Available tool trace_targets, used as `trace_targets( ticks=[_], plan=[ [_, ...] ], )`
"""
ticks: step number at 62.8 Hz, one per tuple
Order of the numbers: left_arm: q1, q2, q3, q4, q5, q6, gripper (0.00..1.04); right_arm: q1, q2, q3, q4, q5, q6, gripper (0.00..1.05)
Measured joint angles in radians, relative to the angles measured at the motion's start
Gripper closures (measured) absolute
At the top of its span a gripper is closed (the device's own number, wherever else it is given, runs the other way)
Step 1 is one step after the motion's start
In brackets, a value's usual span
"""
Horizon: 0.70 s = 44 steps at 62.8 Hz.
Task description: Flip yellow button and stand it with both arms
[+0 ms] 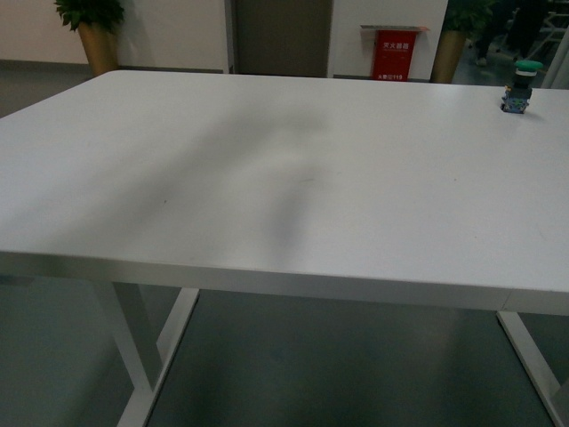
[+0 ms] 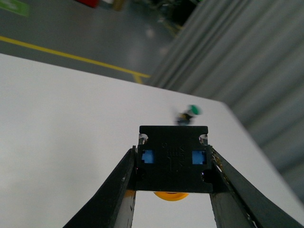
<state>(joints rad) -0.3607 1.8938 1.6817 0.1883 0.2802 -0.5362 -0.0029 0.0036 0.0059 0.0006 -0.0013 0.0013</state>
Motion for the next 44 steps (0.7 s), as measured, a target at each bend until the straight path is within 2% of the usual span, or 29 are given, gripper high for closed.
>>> trace_targets(
  ticks=[6, 14, 25, 29, 34, 44],
  plan=[
    [-0.039, 0.013, 0.001, 0.098, 0.117, -0.167, 0.68, 0.000, 0.000, 0.000, 0.000, 0.000, 0.000, 0.07],
    [-0.072, 0.080, -0.019, 0.314, 0.255, -0.490, 0.68, 0.000, 0.000, 0.000, 0.000, 0.000, 0.000, 0.07],
    [-0.086, 0.119, -0.100, 0.570, 0.368, -0.713, 0.68, 0.000, 0.000, 0.000, 0.000, 0.000, 0.000, 0.07],
    [-0.096, 0.124, -0.125, 0.649, 0.393, -0.772, 0.68, 0.000, 0.000, 0.000, 0.000, 0.000, 0.000, 0.07],
    [-0.110, 0.129, -0.131, 0.675, 0.413, -0.818, 0.68, 0.000, 0.000, 0.000, 0.000, 0.000, 0.000, 0.07],
    [-0.121, 0.157, -0.139, 0.789, 0.418, -0.934, 0.68, 0.000, 0.000, 0.000, 0.000, 0.000, 0.000, 0.07]
  ],
)
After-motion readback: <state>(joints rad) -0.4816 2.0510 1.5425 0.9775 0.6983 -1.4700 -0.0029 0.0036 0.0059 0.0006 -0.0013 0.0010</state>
